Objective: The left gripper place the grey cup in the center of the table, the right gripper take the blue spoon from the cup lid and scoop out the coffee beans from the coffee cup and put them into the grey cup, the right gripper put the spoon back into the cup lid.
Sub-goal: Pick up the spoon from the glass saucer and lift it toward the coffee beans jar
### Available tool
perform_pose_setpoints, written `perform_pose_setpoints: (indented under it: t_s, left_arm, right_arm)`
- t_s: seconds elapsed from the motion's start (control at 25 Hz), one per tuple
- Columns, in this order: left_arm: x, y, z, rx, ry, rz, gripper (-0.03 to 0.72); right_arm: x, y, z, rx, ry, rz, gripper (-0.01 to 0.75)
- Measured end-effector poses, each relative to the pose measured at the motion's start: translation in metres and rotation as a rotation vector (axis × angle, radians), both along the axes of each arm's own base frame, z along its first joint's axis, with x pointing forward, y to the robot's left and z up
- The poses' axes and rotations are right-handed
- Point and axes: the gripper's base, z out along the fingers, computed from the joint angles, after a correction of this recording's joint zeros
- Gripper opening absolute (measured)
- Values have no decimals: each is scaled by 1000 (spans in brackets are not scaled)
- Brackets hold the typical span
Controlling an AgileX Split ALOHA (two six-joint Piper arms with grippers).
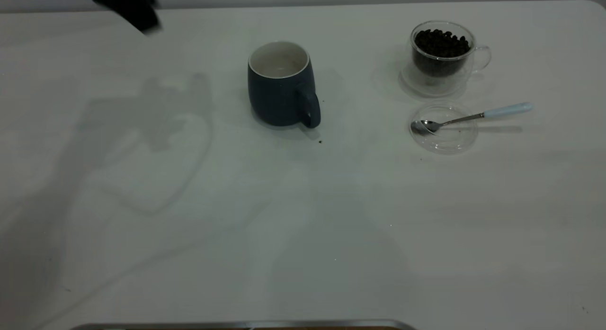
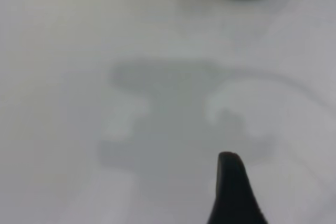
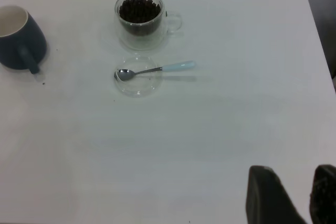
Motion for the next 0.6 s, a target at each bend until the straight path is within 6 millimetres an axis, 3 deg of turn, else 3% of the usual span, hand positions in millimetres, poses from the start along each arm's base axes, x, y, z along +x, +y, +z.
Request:
perform_pose_setpoints:
  t_s: [0.2,0.28,0.44,0.6]
  left_arm:
    - [-41,19,84,6,129,396,541]
    - [-56,25,114,19,82,480,541]
    - [-85,35,161,12,-34,607,541]
    - [-128,40,200,-41,-130,651,541]
  right_arm:
    - [0,0,0,0,0,0,238]
    - [0,0,0,0,0,0,238]
    - [0,0,0,0,0,0,238]
    - [0,0,0,0,0,0,238]
